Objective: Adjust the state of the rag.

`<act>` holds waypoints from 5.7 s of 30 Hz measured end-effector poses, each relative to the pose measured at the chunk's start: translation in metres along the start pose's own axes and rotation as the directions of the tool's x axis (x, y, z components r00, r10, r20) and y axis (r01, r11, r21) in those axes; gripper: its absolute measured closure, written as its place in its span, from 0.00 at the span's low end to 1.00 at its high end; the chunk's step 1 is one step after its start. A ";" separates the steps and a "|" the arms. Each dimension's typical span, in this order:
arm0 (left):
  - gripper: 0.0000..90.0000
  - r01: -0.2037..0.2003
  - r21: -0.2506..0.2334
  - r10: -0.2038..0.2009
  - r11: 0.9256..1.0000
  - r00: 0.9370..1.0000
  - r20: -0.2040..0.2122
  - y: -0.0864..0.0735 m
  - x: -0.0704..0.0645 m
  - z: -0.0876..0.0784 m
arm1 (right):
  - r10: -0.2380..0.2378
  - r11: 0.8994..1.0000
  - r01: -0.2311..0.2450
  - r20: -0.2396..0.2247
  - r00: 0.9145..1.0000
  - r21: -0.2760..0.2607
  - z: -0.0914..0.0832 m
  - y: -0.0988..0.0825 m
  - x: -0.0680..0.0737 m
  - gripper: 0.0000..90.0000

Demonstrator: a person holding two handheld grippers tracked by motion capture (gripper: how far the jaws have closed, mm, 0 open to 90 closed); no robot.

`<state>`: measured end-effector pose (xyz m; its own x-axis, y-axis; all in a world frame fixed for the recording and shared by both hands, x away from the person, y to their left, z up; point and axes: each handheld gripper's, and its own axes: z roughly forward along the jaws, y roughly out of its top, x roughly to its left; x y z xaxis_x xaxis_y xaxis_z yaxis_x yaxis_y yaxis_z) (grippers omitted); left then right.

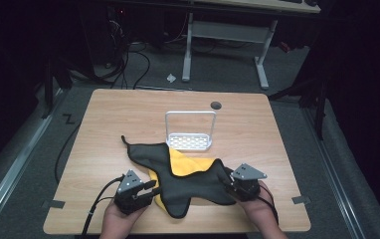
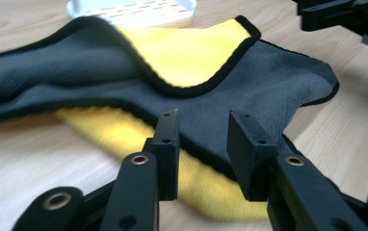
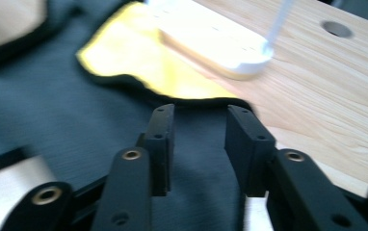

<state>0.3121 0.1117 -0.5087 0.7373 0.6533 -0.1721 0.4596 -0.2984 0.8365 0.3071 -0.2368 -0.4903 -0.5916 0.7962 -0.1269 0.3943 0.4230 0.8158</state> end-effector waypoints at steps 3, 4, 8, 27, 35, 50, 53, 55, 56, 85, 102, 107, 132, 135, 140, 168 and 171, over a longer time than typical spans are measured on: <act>0.72 0.000 0.007 0.000 1.000 1.000 0.017 0.006 0.006 0.015 | -0.032 0.998 0.036 -0.087 0.996 0.051 -0.006 -0.009 0.023 0.89; 0.74 0.000 0.007 0.000 1.000 1.000 0.017 0.006 0.006 0.015 | -0.032 0.998 0.036 -0.087 0.996 0.051 -0.006 -0.009 0.023 0.89; 0.86 -0.024 0.125 0.029 0.992 0.999 -0.046 0.006 0.014 0.039 | -0.050 0.988 0.066 -0.115 0.992 0.143 -0.001 -0.023 0.036 0.97; 0.83 -0.071 0.166 0.055 0.984 0.994 0.099 -0.016 -0.047 0.026 | 0.038 0.980 -0.041 0.021 0.999 0.196 0.059 -0.006 -0.023 0.91; 0.84 -0.010 0.087 0.018 0.996 0.996 -0.087 0.007 0.018 -0.012 | -0.006 0.999 0.009 -0.072 0.997 0.042 0.006 -0.002 0.012 0.97; 0.92 0.047 0.210 -0.006 0.977 0.982 -0.190 -0.002 0.065 0.010 | -0.067 0.975 0.112 -0.224 0.972 0.194 0.018 -0.022 0.064 1.00; 0.94 0.083 0.198 -0.040 0.977 0.977 -0.211 -0.007 0.074 0.000 | -0.035 0.975 0.074 -0.186 0.982 0.208 0.015 -0.025 0.049 1.00; 0.94 0.094 0.196 -0.048 0.976 0.972 -0.228 -0.010 0.077 -0.006 | -0.030 0.974 0.061 -0.144 0.989 0.220 0.012 -0.028 0.038 1.00; 0.94 0.099 0.193 -0.052 0.976 0.970 -0.236 -0.011 0.078 -0.008 | -0.023 0.973 0.049 -0.118 0.993 0.226 0.010 -0.030 0.031 1.00; 0.93 0.010 0.268 0.023 0.964 0.992 -0.121 -0.013 0.029 -0.002 | 0.045 0.971 -0.049 0.023 0.999 0.236 0.023 -0.028 -0.016 0.97; 0.86 -0.037 0.250 0.059 0.967 0.995 -0.081 -0.001 0.026 0.016 | 0.115 0.985 -0.133 0.164 0.980 0.106 -0.022 -0.040 -0.039 0.89; 0.89 -0.038 0.262 0.055 0.964 0.997 -0.057 -0.009 0.020 0.010 | 0.123 0.977 -0.146 0.148 0.981 0.158 0.008 -0.035 -0.050 0.89; 0.62 -0.197 0.215 0.218 0.956 0.973 -0.075 0.000 -0.002 0.040 | 0.139 0.968 -0.153 0.087 0.987 0.198 0.004 -0.050 -0.051 0.85; 0.85 -0.157 0.195 0.180 0.968 0.978 -0.104 0.002 0.005 0.035 | 0.140 0.968 -0.154 0.084 0.987 0.199 0.004 -0.050 -0.051 0.85; 0.88 -0.010 0.063 0.021 0.998 0.984 -0.178 0.005 0.037 0.013 | 0.142 0.968 -0.157 0.088 0.986 0.198 0.004 -0.050 -0.051 0.85; 0.92 0.092 0.137 -0.074 0.986 0.989 -0.127 -0.008 0.050 0.019 | 0.112 0.966 -0.124 0.068 0.991 0.226 0.014 -0.038 -0.042 1.00; 0.92 0.077 0.146 -0.061 0.986 0.992 -0.108 -0.002 0.044 0.031 | 0.158 0.959 -0.180 0.115 0.981 0.221 0.011 -0.043 -0.058 1.00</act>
<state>0.3588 0.1194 -0.5335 0.6499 0.7417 -0.1659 0.5823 -0.3456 0.7359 0.3320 -0.2963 -0.5245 -0.4370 0.8974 -0.0609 0.6399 0.3578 0.6801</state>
